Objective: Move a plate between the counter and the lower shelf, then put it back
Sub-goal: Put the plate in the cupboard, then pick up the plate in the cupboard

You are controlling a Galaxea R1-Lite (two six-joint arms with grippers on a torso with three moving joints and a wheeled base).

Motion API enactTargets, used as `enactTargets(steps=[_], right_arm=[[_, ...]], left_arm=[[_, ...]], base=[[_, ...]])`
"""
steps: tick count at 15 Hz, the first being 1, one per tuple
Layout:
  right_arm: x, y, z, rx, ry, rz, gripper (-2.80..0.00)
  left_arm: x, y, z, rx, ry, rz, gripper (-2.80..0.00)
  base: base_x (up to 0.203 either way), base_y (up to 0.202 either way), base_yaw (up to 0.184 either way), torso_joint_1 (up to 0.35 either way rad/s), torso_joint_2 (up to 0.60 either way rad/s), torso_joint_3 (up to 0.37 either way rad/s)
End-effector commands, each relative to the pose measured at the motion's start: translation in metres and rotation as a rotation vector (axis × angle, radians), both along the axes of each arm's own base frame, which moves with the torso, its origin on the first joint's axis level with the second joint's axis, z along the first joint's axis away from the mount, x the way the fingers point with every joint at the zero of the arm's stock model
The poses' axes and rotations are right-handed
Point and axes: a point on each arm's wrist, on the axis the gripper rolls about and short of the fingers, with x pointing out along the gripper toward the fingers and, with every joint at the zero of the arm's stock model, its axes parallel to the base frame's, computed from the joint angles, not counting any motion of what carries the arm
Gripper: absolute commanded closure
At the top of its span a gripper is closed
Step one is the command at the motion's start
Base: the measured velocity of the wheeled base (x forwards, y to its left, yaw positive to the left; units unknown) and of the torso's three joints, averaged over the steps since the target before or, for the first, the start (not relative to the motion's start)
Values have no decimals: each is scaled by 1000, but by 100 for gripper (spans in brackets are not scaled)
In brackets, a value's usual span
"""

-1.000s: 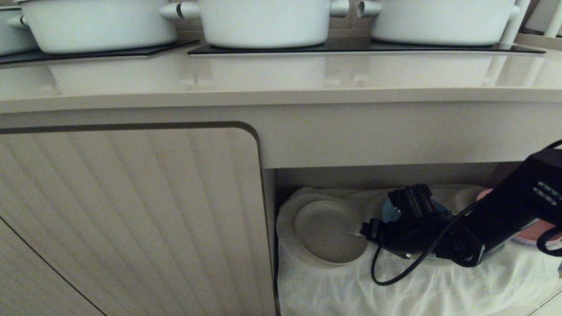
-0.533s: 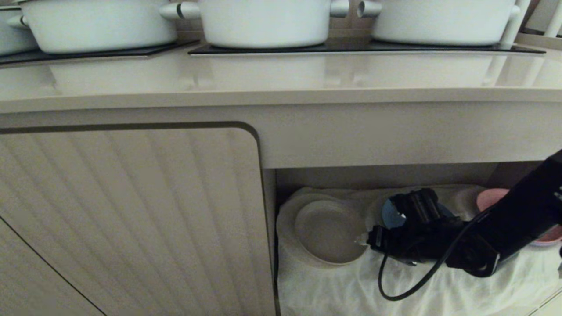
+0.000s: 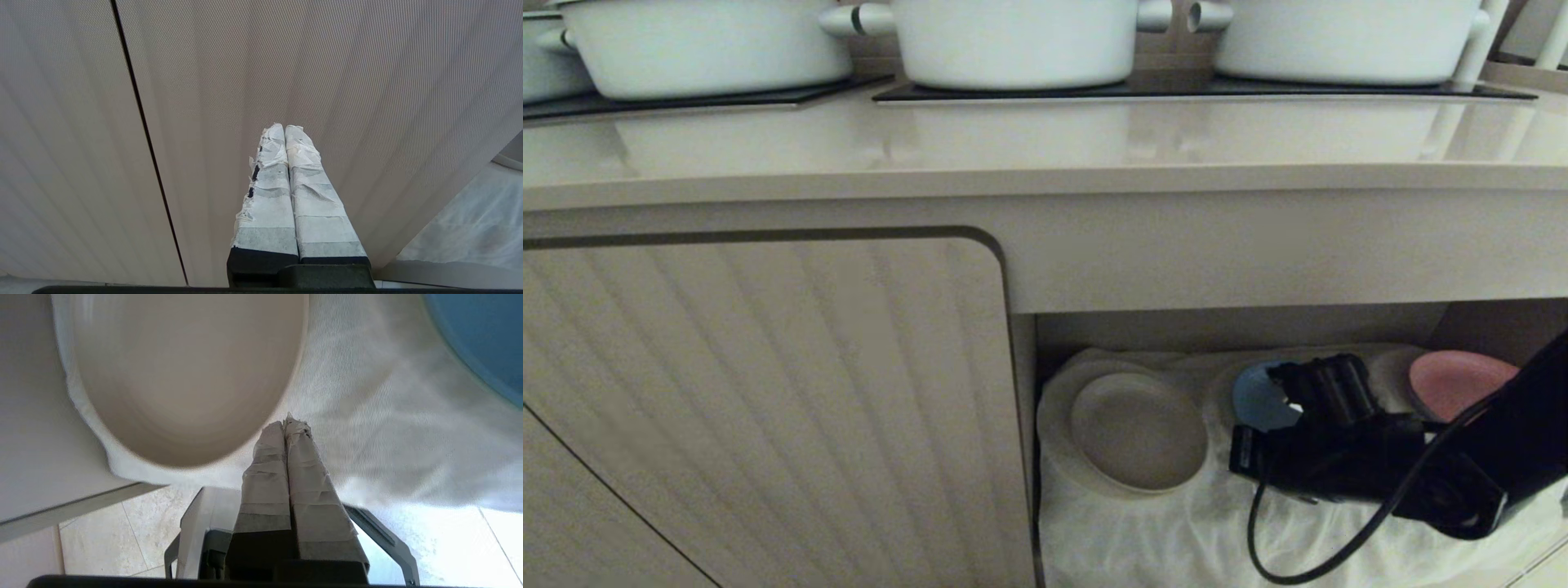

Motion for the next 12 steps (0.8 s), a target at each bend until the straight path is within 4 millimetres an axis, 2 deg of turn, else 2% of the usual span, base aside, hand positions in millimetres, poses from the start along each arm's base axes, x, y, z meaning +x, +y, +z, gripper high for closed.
enactTargets(steps=[1,4,7,9,12], right_arm=[[-11,-4,10,10,-18,0,0],[-23,-8,10,-20,-17,30,0],[-41,-10,19,-30,-39,63,0],[-66,-12,22,-43,-36,103,0],[-106,-27,26,-93,-64,145,0]], left_arm=[[0,0,0,0,0,1,0],[0,0,0,0,-1,1,0],[0,0,0,0,0,1,0],[0,0,0,0,-1,1,0],[0,0,0,0,-1,1,0]], base=[[0,0,0,0,0,0],[0,0,0,0,0,0],[0,0,0,0,0,0],[0,0,0,0,0,0],[0,0,0,0,0,0]])
